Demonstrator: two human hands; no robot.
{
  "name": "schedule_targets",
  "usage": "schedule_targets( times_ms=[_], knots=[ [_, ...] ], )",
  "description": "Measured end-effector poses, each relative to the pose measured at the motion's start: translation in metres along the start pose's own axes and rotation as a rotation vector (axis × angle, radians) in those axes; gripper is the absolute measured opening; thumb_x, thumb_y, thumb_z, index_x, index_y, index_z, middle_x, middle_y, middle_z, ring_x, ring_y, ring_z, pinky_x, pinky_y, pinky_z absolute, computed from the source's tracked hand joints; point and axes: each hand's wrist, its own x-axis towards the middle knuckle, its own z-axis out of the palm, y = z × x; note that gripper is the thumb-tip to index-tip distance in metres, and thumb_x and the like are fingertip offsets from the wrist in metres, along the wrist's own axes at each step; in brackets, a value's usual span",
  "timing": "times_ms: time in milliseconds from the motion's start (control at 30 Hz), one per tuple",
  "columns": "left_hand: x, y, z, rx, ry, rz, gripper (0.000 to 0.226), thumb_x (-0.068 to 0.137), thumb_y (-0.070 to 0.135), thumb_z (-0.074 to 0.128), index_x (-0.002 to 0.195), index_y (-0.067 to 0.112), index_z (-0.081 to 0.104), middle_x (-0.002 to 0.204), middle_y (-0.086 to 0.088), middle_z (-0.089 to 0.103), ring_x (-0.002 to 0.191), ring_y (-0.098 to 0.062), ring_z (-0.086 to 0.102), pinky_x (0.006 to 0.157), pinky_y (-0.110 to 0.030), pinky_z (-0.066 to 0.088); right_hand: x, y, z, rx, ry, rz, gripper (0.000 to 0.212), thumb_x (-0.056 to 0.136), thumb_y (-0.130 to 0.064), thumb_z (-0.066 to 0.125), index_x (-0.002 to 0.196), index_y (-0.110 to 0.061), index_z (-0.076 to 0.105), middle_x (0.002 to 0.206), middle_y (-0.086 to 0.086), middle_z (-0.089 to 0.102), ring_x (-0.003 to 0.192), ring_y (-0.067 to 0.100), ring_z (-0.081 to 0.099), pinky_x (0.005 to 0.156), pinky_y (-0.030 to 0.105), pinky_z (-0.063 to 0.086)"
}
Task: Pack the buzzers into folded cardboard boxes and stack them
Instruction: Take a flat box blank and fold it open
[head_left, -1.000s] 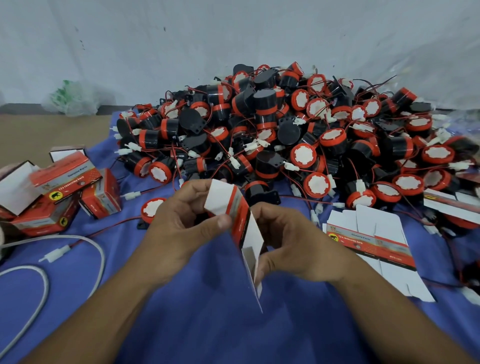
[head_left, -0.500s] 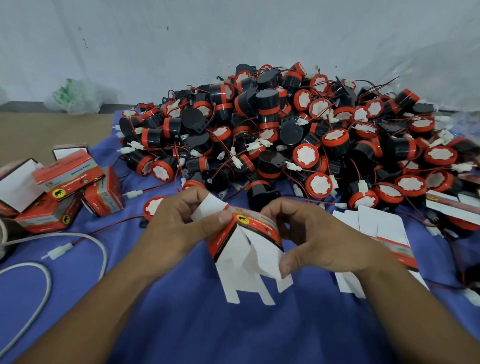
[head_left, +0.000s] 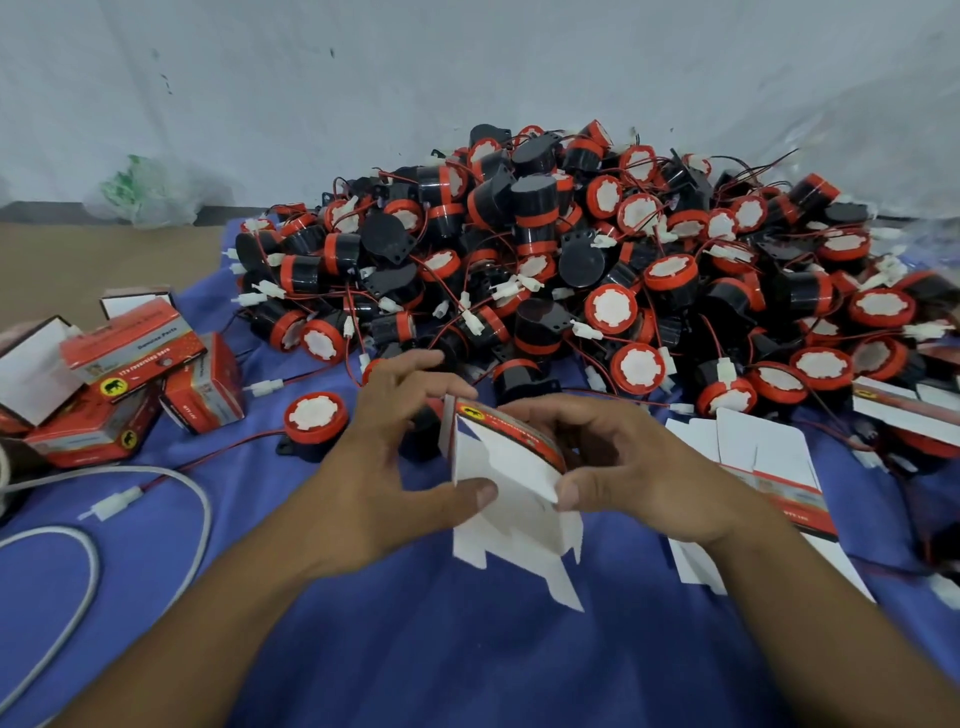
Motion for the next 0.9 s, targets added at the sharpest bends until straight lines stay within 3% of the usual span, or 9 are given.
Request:
schedule_targets(
  times_ms=[133,233,300,400,467,600,733,833,900],
  knots=[
    [-0.002,0.004,0.007,-0.206,-0.026,-0.018,0.054,0.077,0.036,0.061,0.130,0.031,0.053,0.123,0.005,0.059,0.113,-0.022,0.059,0.089,-0.034,0.051,0.004,0.004,0.002,0.192,0.056,-0.011,0.081,0.067,-0.066,0.079,0.133,-0.021,0.061,0.096,0.002,0.054,0.090,0.015,0.057,0.081,0.032,0.050],
    [-0.003,0.008,0.009,-0.256,0.074,-0.019,0.050,0.073,0.038,0.056,0.121,0.022,0.059,0.115,-0.008,0.059,0.106,-0.029,0.056,0.086,-0.035,0.049,0.002,0.003,0.001,0.230,-0.015,-0.056,0.086,0.070,-0.060,0.080,0.140,-0.018,0.054,0.097,0.003,0.049,0.088,0.017,0.052,0.084,0.043,0.046],
    [-0.003,0.008,0.006,-0.263,0.075,-0.014,0.048,0.072,0.037,0.056,0.119,0.025,0.060,0.113,-0.009,0.058,0.104,-0.031,0.055,0.085,-0.037,0.048,0.001,0.002,0.000,0.170,-0.039,-0.051,0.085,0.067,-0.049,0.088,0.139,-0.021,0.053,0.101,0.006,0.051,0.093,0.024,0.054,0.084,0.051,0.047],
    [-0.005,0.009,0.002,-0.200,0.003,0.023,0.052,0.072,0.033,0.055,0.124,0.038,0.059,0.123,0.007,0.058,0.113,-0.019,0.055,0.086,-0.022,0.045,0.002,0.002,0.001,0.133,0.034,-0.048,0.068,0.069,-0.032,0.091,0.129,-0.027,0.059,0.098,0.018,0.050,0.092,0.032,0.054,0.081,0.056,0.052],
    [-0.005,0.006,0.003,-0.152,-0.080,0.063,0.052,0.079,0.037,0.059,0.131,0.035,0.057,0.129,0.004,0.057,0.120,-0.023,0.053,0.094,-0.024,0.042,0.003,0.002,0.003,0.153,0.120,-0.056,0.055,0.070,-0.023,0.087,0.120,-0.028,0.064,0.089,0.014,0.047,0.085,0.028,0.050,0.073,0.044,0.053],
    [-0.003,0.010,0.006,-0.209,-0.083,0.058,0.061,0.083,0.080,0.048,0.130,0.043,0.058,0.115,0.006,0.059,0.108,-0.018,0.058,0.092,-0.027,0.046,0.006,0.002,0.007,0.235,0.229,-0.087,0.039,0.076,-0.004,0.077,0.105,-0.029,0.071,0.083,0.004,0.052,0.076,0.011,0.059,0.070,0.022,0.051],
    [0.002,0.013,0.009,-0.307,-0.031,0.086,0.042,0.089,0.062,0.059,0.118,0.032,0.065,0.108,0.018,0.066,0.094,-0.001,0.062,0.079,-0.011,0.048,0.012,0.001,0.018,0.269,0.294,-0.110,0.032,0.080,0.000,0.068,0.096,-0.027,0.074,0.084,0.000,0.065,0.079,0.013,0.065,0.075,0.024,0.054],
    [0.002,0.010,0.007,-0.360,-0.066,0.056,0.037,0.085,0.056,0.069,0.114,0.034,0.065,0.101,0.017,0.065,0.090,-0.003,0.063,0.076,-0.014,0.050,0.016,-0.001,0.024,0.321,0.327,-0.087,0.029,0.080,0.003,0.070,0.091,-0.023,0.075,0.085,0.002,0.070,0.077,0.017,0.066,0.067,0.028,0.054],
    [0.002,0.008,0.005,-0.442,-0.101,0.042,0.041,0.083,0.052,0.075,0.116,0.030,0.065,0.090,0.007,0.061,0.080,-0.010,0.060,0.071,-0.020,0.050,0.016,-0.002,0.028,0.316,0.336,-0.059,0.024,0.078,-0.003,0.074,0.087,-0.026,0.075,0.082,0.002,0.070,0.072,0.020,0.064,0.062,0.035,0.048]
  ],
)
